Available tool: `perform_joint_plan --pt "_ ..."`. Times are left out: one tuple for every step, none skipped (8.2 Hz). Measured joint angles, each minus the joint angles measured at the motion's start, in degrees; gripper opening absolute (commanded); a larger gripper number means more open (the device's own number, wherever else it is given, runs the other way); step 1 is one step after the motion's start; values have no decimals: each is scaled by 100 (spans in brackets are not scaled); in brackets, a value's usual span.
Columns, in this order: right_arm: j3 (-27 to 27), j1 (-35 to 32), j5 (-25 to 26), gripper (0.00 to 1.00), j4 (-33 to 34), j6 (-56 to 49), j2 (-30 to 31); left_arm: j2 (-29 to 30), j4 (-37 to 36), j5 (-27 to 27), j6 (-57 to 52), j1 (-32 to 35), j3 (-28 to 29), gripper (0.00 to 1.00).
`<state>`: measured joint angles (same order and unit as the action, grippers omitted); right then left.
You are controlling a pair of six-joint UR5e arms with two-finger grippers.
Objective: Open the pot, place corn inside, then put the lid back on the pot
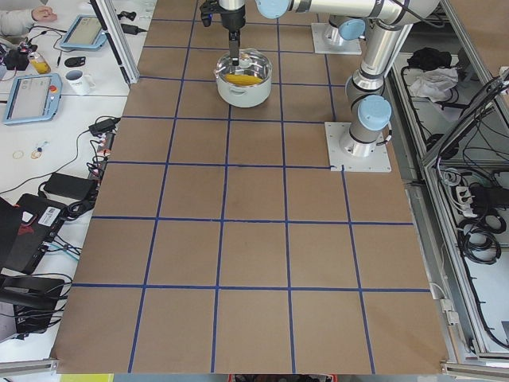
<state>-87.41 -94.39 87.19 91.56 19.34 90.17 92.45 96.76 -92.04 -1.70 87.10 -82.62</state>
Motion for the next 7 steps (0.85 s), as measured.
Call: perform_joint_plan --pt "-2 0 0 100 1 0 0 -4 -3 -5 -22 0 0 100" --pt "-3 0 0 100 2 0 0 -6 -2 -10 -46 0 0 100" --pt "-3 0 0 100 2 0 0 -8 -1 -14 -59 0 0 100" --pt "-4 -1 0 100 2 0 0 -12 0 -19 -64 0 0 100" --pt "-5 -10 -2 100 -1 0 -3 -11 0 -22 -66 0 0 100" --pt "-9 -21 -23 100 4 0 -33 -10 0 -20 -67 0 -1 100" --pt "-11 -62 -108 100 17 5 -94 -8 1 -18 -67 0 -4 100"
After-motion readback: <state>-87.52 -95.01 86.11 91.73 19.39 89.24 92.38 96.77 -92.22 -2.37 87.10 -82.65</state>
